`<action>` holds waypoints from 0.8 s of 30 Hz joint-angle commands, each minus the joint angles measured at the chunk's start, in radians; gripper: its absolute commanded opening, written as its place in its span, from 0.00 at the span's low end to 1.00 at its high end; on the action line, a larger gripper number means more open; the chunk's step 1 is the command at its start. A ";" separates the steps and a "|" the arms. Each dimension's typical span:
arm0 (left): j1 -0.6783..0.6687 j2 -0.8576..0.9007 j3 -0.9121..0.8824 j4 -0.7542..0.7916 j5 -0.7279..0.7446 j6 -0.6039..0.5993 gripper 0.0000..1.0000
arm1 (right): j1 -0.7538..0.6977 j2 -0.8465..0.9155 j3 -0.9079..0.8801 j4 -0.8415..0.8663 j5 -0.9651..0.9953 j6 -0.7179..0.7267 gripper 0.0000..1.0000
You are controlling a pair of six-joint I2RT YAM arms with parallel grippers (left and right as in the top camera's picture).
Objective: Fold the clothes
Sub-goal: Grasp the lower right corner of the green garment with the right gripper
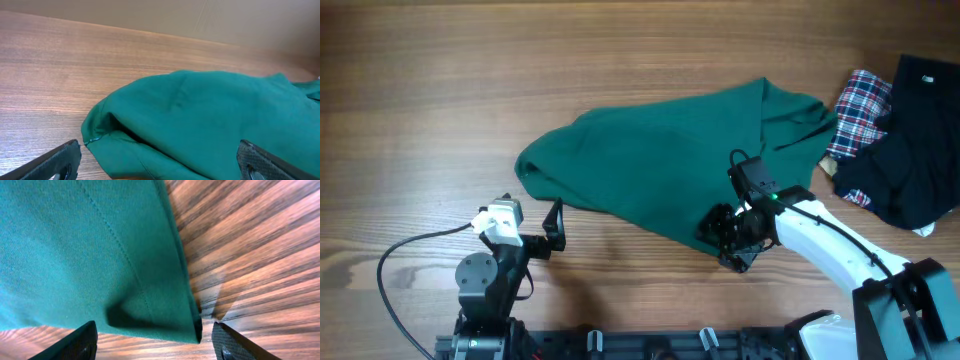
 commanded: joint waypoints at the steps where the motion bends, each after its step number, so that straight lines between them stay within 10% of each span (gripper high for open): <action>1: -0.004 0.001 -0.005 -0.002 -0.014 -0.007 1.00 | 0.004 0.000 -0.009 -0.009 0.030 0.011 0.73; 24: -0.004 0.001 -0.005 -0.004 -0.014 -0.007 1.00 | 0.004 0.031 -0.009 -0.006 0.172 -0.192 0.74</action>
